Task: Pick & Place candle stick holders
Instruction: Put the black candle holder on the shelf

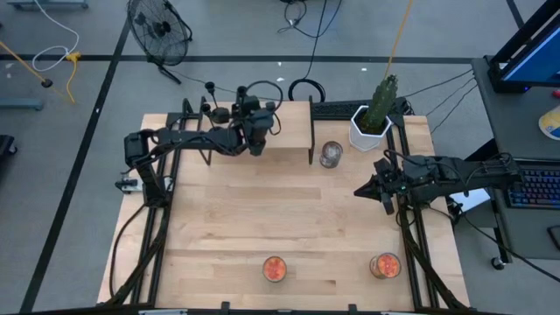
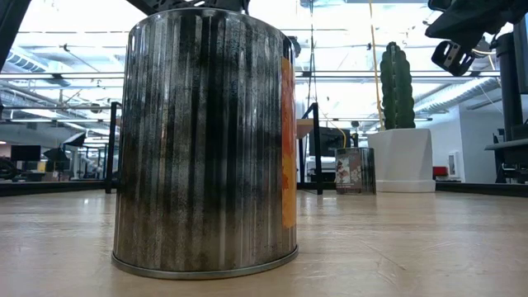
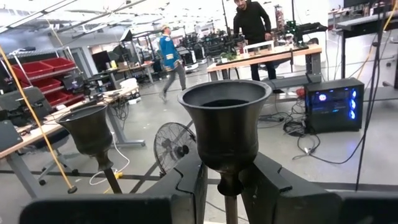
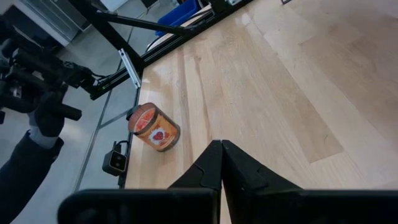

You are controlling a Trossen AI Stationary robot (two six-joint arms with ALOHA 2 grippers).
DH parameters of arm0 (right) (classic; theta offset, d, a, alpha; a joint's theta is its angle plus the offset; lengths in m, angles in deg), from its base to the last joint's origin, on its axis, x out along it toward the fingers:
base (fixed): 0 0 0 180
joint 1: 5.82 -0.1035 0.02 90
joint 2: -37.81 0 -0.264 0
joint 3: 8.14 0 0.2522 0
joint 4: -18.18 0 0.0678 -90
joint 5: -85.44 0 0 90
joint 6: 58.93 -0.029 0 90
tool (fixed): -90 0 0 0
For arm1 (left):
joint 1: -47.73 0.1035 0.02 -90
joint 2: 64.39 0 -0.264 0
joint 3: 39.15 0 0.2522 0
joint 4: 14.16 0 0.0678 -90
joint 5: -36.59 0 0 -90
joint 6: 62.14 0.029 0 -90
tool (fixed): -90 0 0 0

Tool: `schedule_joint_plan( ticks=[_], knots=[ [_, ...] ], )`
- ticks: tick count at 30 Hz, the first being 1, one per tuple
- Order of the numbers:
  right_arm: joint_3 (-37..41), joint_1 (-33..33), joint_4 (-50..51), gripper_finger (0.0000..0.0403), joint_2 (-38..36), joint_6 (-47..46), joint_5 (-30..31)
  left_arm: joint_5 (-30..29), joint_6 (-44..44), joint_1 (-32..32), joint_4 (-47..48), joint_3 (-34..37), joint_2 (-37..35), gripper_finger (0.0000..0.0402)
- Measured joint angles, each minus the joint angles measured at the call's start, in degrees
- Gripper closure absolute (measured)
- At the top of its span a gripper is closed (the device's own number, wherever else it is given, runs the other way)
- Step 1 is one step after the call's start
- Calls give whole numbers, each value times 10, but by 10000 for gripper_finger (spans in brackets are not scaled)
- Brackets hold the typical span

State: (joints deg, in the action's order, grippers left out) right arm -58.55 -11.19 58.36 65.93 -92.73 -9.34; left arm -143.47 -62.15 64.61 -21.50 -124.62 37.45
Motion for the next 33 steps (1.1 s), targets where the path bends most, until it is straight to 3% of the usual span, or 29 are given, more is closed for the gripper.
schedule_joint_plan(
  ticks=[33],
  knots=[
    [0, 0, 0, 403, 0, 1, 0, 1, 1, -9, 33, 0, 0, 318]
  ],
)
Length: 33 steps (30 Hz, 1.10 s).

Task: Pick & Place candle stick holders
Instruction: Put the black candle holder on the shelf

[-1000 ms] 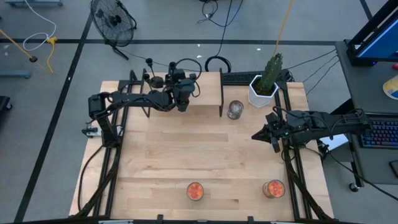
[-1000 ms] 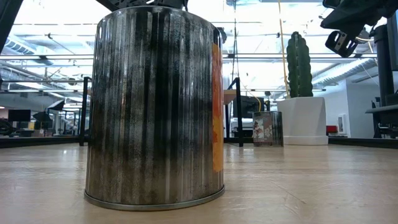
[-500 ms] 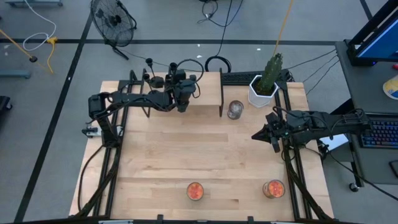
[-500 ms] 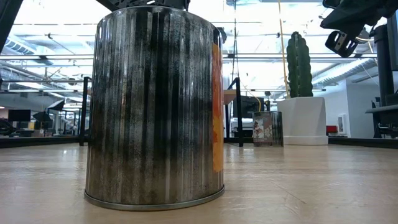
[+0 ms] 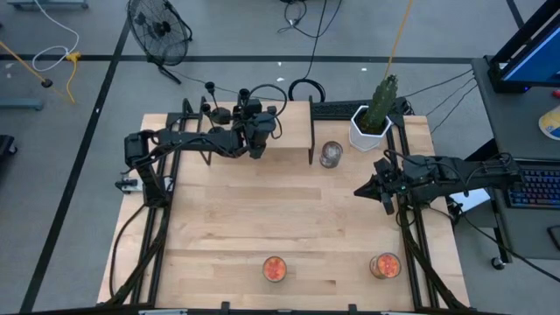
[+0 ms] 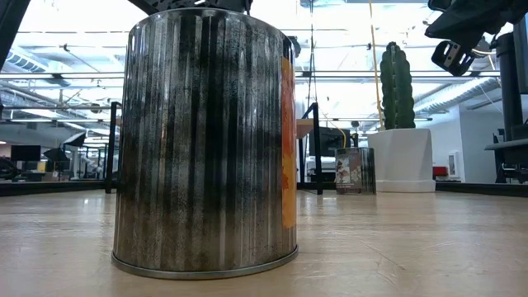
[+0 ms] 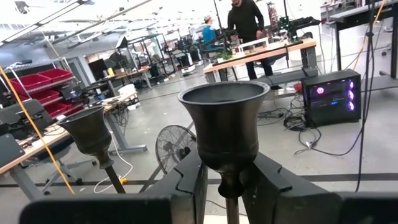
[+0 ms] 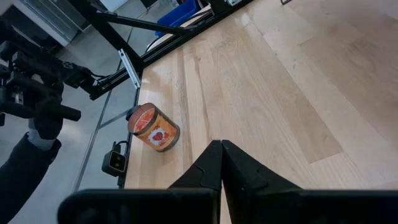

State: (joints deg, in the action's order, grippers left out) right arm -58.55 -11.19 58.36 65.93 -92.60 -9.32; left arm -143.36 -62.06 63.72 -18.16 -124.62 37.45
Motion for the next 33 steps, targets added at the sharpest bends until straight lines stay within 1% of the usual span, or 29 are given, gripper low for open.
schedule_joint_plan(
  ticks=[7, 15, 20, 33],
  knots=[
    [0, 0, 0, 403, 0, -1, 0, 0, -2, 0, 15, 0, 0, 313],
    [0, 0, 0, 403, 0, -1, 0, -1, -20, -2, 15, 0, 0, 252],
    [0, 0, 0, 403, 0, -1, 0, -1, -13, -3, 14, 0, 0, 227],
    [0, 0, -2, 403, 0, -2, 0, -1, 3, -5, 10, 0, 0, 203]
  ],
)
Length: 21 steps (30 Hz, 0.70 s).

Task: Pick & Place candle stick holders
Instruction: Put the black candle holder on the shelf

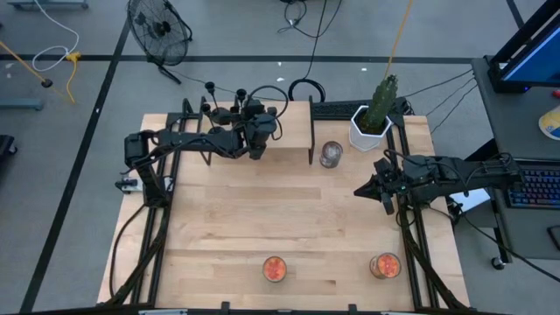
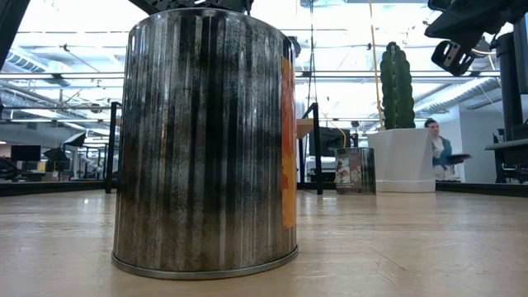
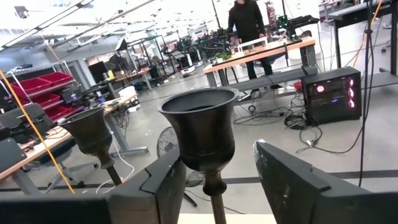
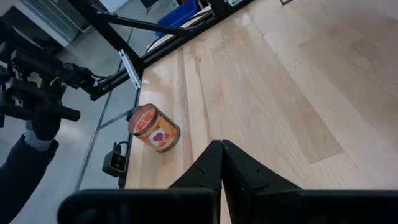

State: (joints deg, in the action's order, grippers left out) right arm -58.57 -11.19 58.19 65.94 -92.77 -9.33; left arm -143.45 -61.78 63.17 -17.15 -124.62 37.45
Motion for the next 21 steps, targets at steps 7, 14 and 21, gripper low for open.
schedule_joint_plan(
  ticks=[7, 14, 21],
  knots=[
    [0, 0, -9, 403, 0, 0, 0, 0, 46, -3, -2, 0, 0, 195],
    [0, 0, -9, 403, 0, 0, 0, 0, 91, -14, -3, 0, 0, 194],
    [0, 0, -12, 403, 0, 0, -13, 0, 133, -13, 0, 0, 0, 194]
  ],
)
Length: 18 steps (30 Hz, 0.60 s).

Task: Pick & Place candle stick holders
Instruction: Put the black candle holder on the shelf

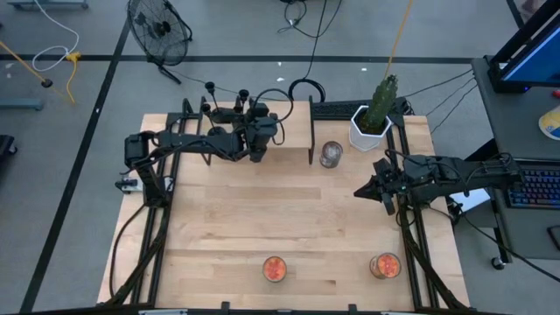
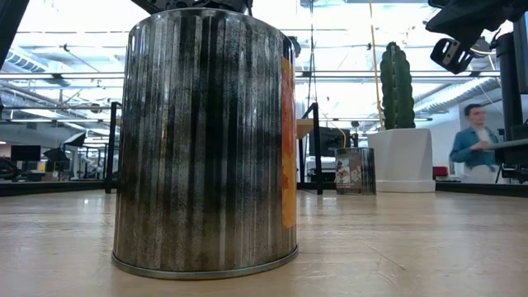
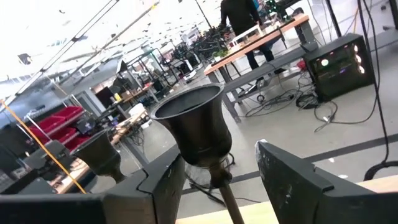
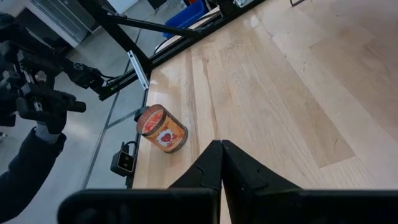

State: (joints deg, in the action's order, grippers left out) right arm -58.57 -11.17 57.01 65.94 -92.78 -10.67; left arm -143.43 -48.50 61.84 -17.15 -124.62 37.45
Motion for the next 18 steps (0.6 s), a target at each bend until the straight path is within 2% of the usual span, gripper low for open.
schedule_joint_plan(
  ticks=[4, 18],
  knots=[
    [0, 0, 0, 403, 0, 0, -1, 0, 4, 0, 0, 0, 0, 194],
    [0, 0, 0, 403, 0, 0, 0, 1, 122, 0, 17, 0, -15, 195]
  ],
)
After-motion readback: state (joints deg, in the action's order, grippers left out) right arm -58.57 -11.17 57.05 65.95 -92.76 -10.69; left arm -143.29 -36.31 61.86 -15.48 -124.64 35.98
